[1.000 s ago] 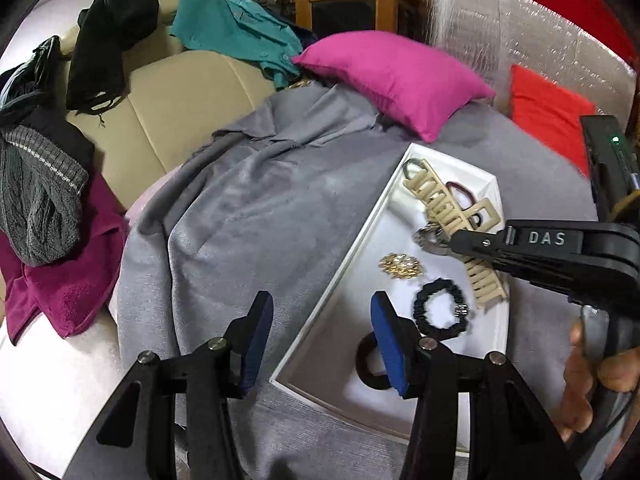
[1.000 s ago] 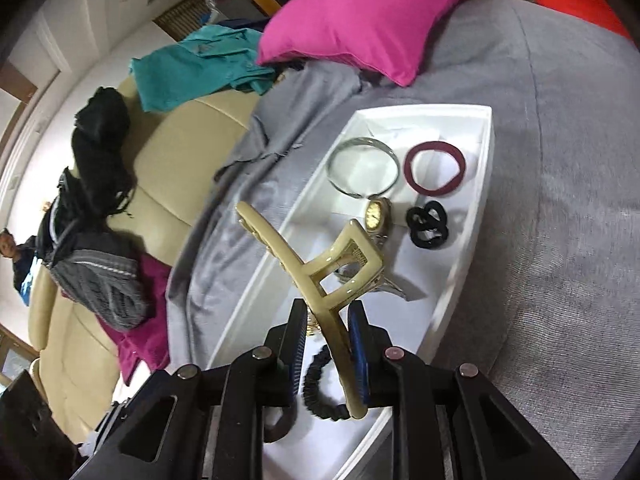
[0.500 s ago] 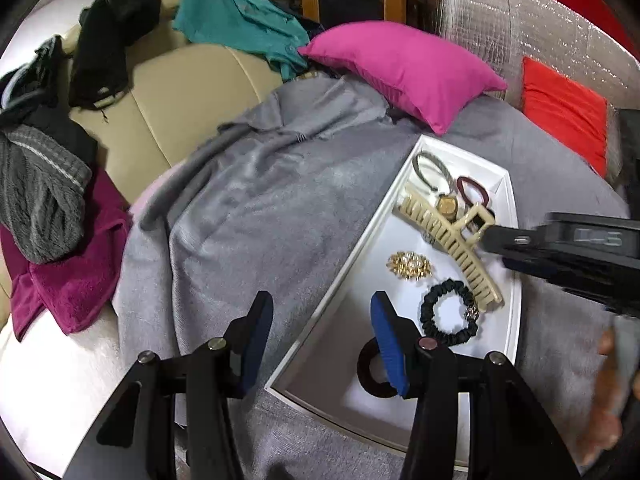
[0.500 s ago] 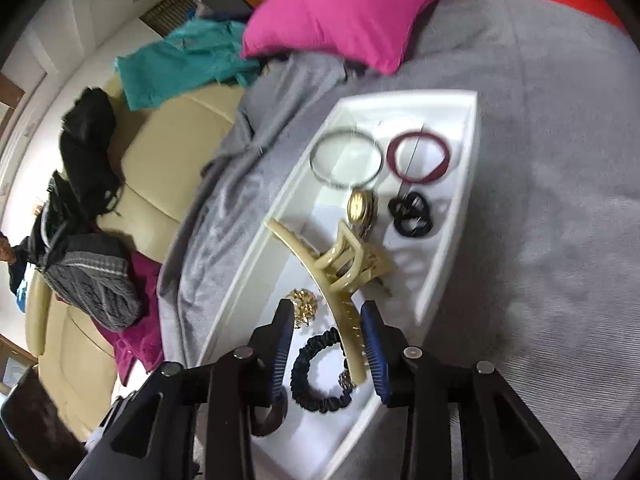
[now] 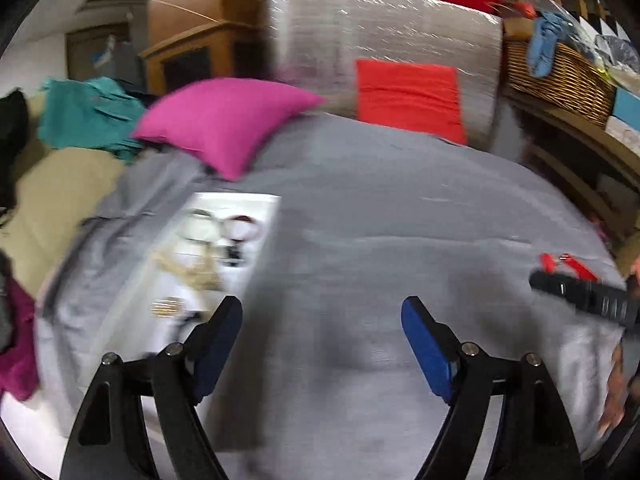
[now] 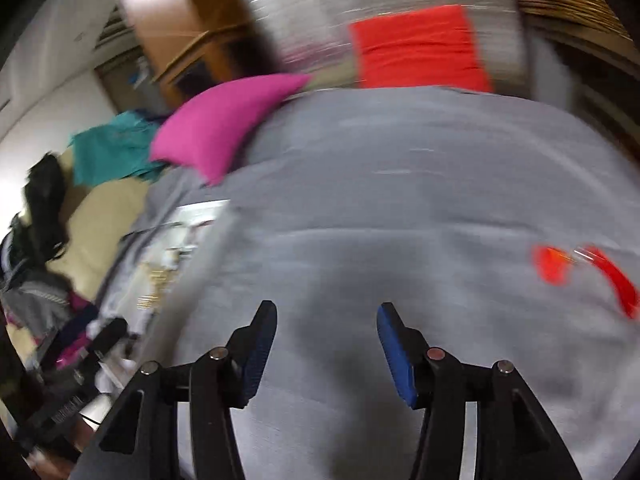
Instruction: Organize jewelry
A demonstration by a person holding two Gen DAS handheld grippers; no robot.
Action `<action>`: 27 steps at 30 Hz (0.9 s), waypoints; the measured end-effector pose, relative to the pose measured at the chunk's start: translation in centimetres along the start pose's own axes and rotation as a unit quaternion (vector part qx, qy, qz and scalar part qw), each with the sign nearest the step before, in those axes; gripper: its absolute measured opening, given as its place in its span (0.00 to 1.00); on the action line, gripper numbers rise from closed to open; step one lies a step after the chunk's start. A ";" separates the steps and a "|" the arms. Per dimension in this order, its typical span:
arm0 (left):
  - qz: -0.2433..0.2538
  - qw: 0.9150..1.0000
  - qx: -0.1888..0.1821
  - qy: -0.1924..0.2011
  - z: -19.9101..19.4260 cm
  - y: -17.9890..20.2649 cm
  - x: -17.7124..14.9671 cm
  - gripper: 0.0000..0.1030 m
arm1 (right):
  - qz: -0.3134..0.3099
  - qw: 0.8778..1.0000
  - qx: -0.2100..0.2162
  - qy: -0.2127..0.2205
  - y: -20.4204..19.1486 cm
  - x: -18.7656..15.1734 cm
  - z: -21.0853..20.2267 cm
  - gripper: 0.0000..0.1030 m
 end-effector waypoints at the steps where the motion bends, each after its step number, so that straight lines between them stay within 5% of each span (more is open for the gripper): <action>1: -0.005 1.000 -0.010 -0.007 0.9 0.6 0.1 0.80 | 0.005 1.000 -0.013 -0.002 1.4 -0.5 0.1 0.55; 7: -0.063 0.996 -0.021 -0.054 8.9 2.3 -0.5 0.80 | 0.038 0.997 -0.062 -0.018 7.6 -1.1 2.9 0.54; 14: -0.052 0.996 0.033 -0.071 15.4 2.4 -1.6 0.84 | 0.012 0.995 -0.103 -0.009 7.0 -0.4 7.0 0.54; 18: -0.064 0.994 0.043 -0.076 16.3 1.6 -1.2 0.97 | -0.017 0.988 -0.152 0.001 6.1 0.1 8.5 0.72; 22: -0.061 0.994 0.053 -0.073 16.5 1.6 -1.3 1.00 | -0.020 0.983 -0.181 -0.012 5.9 0.7 9.6 0.94; 27: -0.047 0.995 0.034 -0.081 16.6 1.2 -1.2 1.00 | -0.012 0.986 -0.167 -0.017 7.0 0.5 9.5 1.00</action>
Point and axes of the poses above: each gripper's, at about its wrist camera, not at the fingertips, and z roughly the way its jaws point, y to its right, x to its top, the point moved 3 cm from there along z, roughly the way its jaws point, and after that the axes turned 10 degrees about -x, right-handed, at the moved point
